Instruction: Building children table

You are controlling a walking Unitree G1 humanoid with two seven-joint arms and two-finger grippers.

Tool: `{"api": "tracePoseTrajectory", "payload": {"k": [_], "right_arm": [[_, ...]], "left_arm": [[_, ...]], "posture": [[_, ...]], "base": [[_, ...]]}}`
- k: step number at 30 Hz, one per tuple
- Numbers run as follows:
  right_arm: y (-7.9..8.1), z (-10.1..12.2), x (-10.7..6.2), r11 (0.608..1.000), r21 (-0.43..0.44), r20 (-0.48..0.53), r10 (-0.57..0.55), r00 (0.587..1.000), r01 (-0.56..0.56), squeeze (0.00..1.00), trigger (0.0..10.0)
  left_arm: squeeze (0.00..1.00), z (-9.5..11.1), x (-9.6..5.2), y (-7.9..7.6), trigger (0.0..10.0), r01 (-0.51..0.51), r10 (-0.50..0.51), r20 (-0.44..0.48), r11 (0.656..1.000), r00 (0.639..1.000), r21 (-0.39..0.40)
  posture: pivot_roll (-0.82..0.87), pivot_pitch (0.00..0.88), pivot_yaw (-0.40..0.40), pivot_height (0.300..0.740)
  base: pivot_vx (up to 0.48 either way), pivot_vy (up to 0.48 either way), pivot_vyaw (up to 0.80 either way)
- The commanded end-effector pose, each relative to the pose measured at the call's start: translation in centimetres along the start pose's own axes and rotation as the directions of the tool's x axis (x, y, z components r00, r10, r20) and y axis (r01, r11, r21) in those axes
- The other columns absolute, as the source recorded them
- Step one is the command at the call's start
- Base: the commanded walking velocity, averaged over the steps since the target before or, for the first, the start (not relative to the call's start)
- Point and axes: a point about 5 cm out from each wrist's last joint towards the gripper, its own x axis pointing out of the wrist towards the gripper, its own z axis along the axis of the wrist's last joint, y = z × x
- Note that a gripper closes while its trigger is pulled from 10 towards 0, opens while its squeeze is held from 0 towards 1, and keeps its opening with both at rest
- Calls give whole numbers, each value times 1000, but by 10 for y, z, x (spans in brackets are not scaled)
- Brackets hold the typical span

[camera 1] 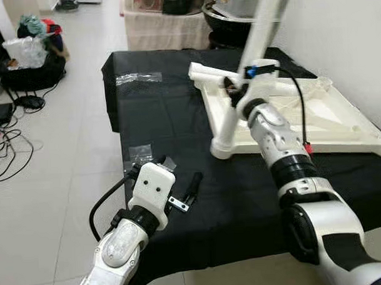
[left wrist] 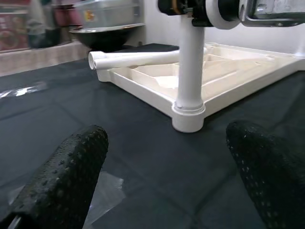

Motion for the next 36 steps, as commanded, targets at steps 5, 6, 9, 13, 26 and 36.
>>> {"api": "tracePoseTrajectory", "payload": {"k": [5,6,9,13,26,36], "right_arm": [[-1,-15,-11,985,4,-47,-175,983,175,0,0],[7,-17,-13,988,9,-58,-151,987,152,0,1843],[22,-16,-13,994,12,-41,-112,993,112,0,10000],[25,-6,-9,996,-7,51,-85,995,85,1000,10000],[21,6,3,919,95,13,383,924,-383,0,10000],[43,-14,-32,418,187,-51,908,416,-889,0,10000]], "left_arm": [[0,-2,0,-4,10000,16,-16,-4,1000,1000,-4],[0,-2,0,-4,10000,16,-16,-4,1000,1000,-4],[0,-2,0,-4,10000,16,-16,-4,1000,1000,-2],[0,-2,0,-4,10000,17,-17,-3,1000,1000,0],[0,-1,1,-4,10000,20,-20,-2,1000,1000,-2],[0,-1,1,-3,10000,14,-14,-4,1000,1000,1]], "posture": [[78,99,-114,740],[78,94,-114,740],[78,93,-117,740],[77,83,-115,740],[79,96,-117,740],[87,102,-120,740]], "base": [[0,0,0],[0,0,0],[0,0,0],[0,0,0],[0,0,0],[0,0,0]]}}
